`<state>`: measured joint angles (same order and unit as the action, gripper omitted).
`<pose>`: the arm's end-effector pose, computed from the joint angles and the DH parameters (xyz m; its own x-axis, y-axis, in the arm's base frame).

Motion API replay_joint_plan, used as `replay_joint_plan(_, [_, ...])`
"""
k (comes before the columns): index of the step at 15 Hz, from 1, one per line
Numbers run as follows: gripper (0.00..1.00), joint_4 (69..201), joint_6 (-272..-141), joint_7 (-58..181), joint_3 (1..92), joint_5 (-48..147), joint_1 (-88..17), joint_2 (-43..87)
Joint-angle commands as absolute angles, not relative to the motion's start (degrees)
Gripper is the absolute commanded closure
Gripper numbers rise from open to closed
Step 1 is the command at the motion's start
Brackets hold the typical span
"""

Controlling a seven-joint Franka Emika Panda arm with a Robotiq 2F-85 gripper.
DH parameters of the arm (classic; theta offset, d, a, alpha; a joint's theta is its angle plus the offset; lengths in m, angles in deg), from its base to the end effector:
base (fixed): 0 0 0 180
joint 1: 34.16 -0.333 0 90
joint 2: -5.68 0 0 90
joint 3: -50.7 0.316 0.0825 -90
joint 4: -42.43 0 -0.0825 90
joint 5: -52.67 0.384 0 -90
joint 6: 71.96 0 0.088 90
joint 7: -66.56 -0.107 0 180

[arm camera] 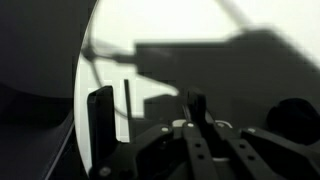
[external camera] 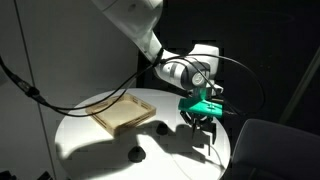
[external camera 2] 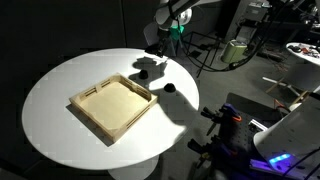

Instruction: Put the large black thing onto the tray

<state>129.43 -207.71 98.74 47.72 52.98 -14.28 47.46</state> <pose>0.6692 -0.2751 0.2425 0.9804 0.1767 0.0871 0.1688 -0.9815 0.0908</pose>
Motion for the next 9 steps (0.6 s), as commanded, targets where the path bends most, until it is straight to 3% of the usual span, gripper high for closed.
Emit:
replay_joint_plan(1, [0.98, 138.6, -208.7, 97.5, 48.5, 52.7, -15.1, 38.6])
replay_joint_plan(9, [0.98, 153.6, -207.9, 98.2, 49.0, 51.1, -20.2, 26.9])
